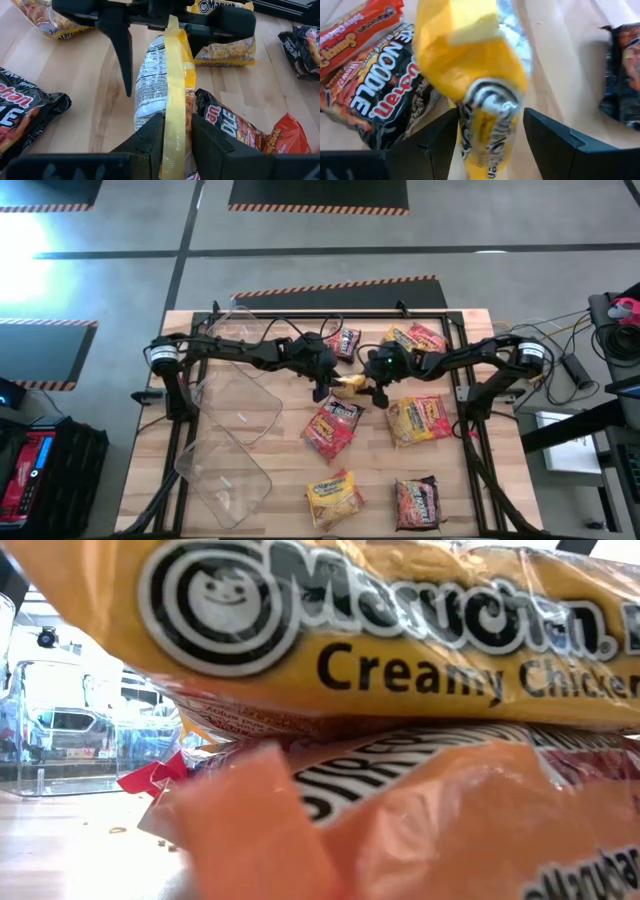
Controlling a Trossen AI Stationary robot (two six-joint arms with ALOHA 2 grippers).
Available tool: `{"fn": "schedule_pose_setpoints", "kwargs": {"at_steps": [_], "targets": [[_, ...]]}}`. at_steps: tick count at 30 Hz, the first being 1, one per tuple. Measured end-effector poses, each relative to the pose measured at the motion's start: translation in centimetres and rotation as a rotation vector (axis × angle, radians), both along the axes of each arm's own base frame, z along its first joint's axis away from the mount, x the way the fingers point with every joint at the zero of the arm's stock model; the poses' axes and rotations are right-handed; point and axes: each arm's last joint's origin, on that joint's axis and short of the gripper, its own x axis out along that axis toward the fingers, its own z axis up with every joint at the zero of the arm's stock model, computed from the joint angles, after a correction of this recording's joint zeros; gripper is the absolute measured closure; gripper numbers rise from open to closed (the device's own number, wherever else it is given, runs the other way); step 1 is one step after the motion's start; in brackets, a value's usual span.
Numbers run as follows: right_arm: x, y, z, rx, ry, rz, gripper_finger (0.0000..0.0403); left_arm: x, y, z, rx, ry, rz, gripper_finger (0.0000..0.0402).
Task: Sort Maruchan noodles
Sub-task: Put the yellow noodles pack into the top transparent bin
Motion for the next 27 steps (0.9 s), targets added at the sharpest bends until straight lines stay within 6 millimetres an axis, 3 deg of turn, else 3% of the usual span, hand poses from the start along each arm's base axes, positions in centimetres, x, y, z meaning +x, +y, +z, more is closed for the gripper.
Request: {"fn": "schedule_pose_setpoints", "kwargs": {"at_steps": [15,27], "targets": [[0.11,0.33,-0.04,0.013,-0.002,0.023,0.0311,-0.01,0.02,-0.01,-0.018,0.003,0.014,0.0327],[0.06,0.32,-0.07,0.013,0.006,0.016,0.0315,0.44,0.12,0.96,-0.023,-0.008,0.019,0.0323]]}}
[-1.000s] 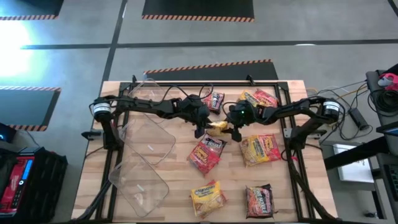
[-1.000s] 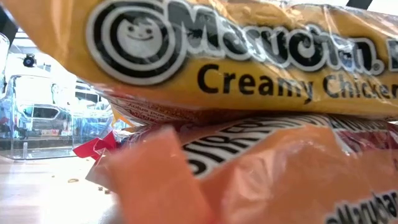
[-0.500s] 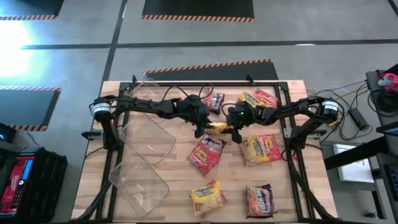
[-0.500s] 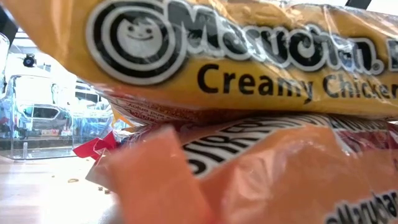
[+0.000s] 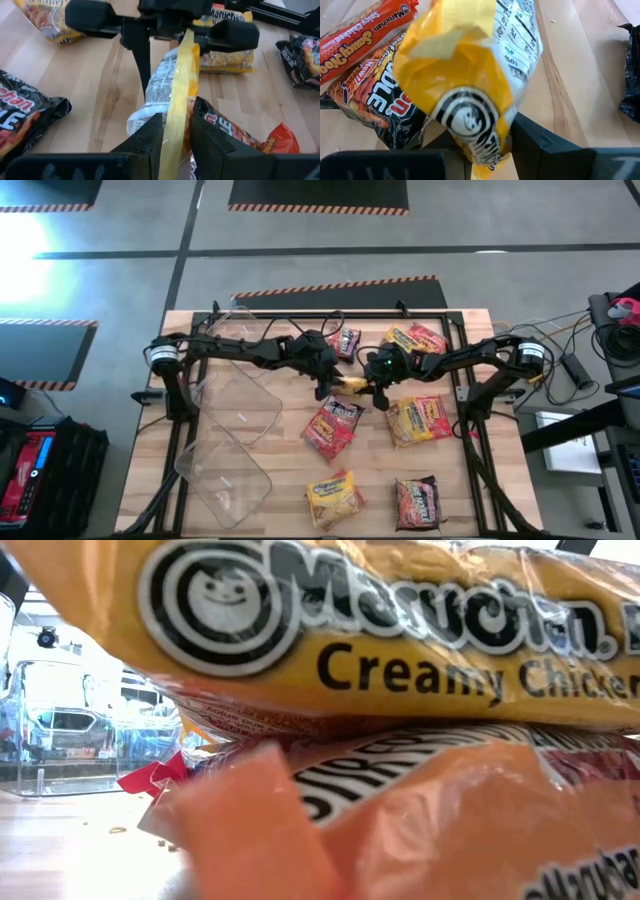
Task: Sort Maruchan noodles
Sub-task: Put the yellow noodles pack into the top transparent bin
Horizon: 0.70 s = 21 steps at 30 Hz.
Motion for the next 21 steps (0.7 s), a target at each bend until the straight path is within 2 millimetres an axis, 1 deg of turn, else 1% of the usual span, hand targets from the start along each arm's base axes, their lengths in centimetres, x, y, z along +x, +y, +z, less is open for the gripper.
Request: {"fn": "schedule_pose_setpoints", "kwargs": {"at_steps": [3,11,17,21], "targets": [[0.0,0.0,0.0,0.001,0.004,-0.002,0.0322,0.2,0.1,0.6,0.001,0.002,-0.001,0.0311],[-0.4,0.1,0.4,0.004,0.023,-0.011,0.0325,0.2,0.1,1.4,0.023,0.082,-0.035,0.0258],[-1.2,0.4,2.0,0.010,0.021,-0.029,0.0327,0.7,0.1,2.5,0.135,0.017,-0.108,0.0231],[-2.1,0.6,3.2,0.032,0.039,-0.110,0.0327,1.0,0.1,2.9,0.200,-0.031,-0.144,0.0228]]}}
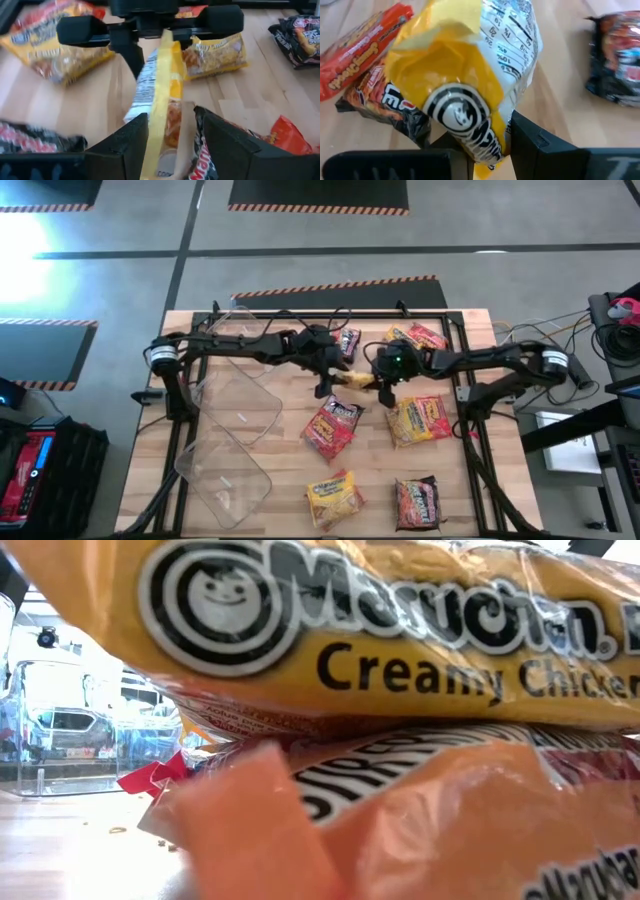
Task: Sort Maruchan noodles
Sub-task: Put the yellow noodles pack into the top transparent bin
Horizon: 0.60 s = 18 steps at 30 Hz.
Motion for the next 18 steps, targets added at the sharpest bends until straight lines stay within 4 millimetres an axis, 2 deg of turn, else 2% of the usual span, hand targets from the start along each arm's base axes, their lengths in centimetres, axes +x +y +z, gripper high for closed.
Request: {"fn": "schedule_pose_setpoints", "kwargs": {"at_steps": [7,11,18], "targets": [[-1.2,0.4,1.0,0.083,0.044,-0.080,0.0332,0.7,0.0,1.0,0.096,-0.132,-0.044,0.0228],[-1.1,0.6,1.4,0.105,0.117,-0.086,0.0337,0.9,0.1,1.4,0.109,-0.176,-0.043,0.0228],[0.0,0.5,3.7,0.060,0.160,-0.109,0.0349,1.4,0.1,0.2,0.056,-0.148,-0.017,0.0228]]}}
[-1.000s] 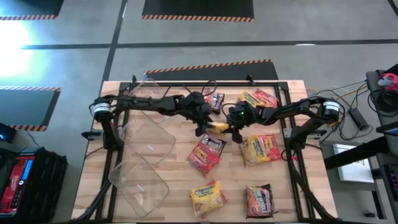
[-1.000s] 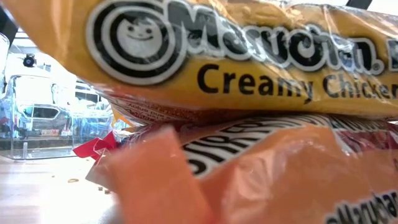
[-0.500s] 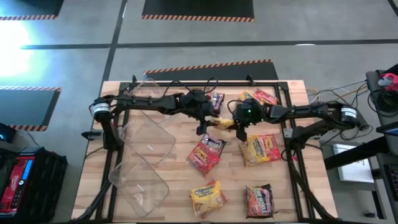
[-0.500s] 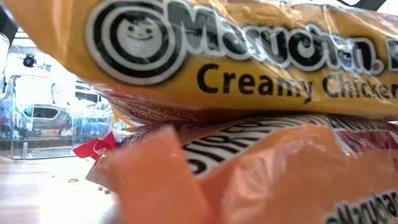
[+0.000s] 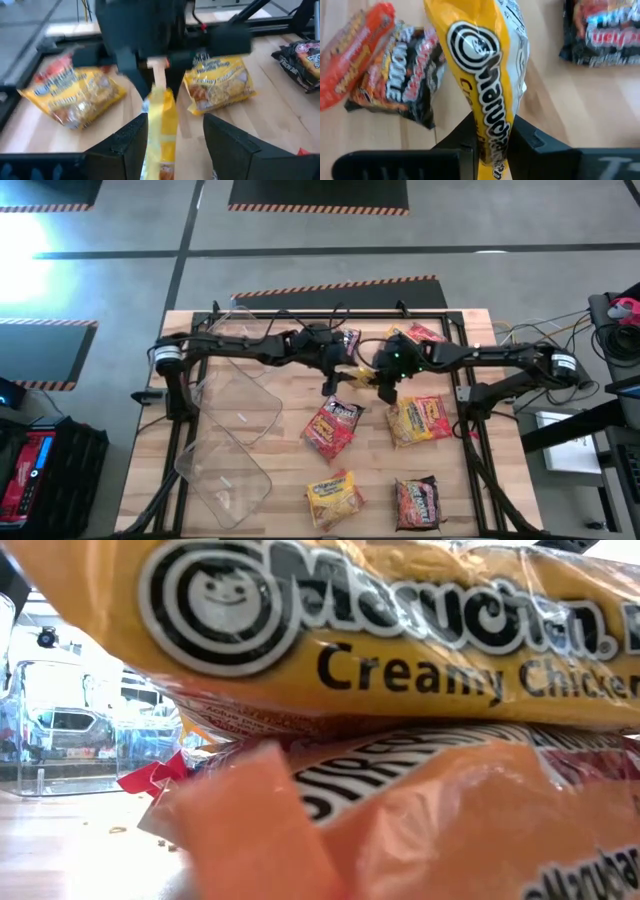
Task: Sort Maruchan noodles
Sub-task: Put the yellow noodles pack into the top transparent bin
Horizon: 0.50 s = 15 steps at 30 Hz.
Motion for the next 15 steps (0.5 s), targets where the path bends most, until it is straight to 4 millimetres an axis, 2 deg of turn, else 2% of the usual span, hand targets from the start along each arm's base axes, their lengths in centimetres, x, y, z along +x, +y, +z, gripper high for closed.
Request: {"fn": "schedule_pose_setpoints", "kwargs": {"at_steps": [7,15], "targets": [[0.5,-0.1,1.4,-0.001,-0.001,0.008,0.0359,0.3,0.1,-0.8,-0.018,0.014,0.008,0.0228],[1.4,0.6,0.6,0.011,0.035,0.043,0.0360,0.6,0.1,-1.8,-0.032,0.036,0.013,0.0228]]}}
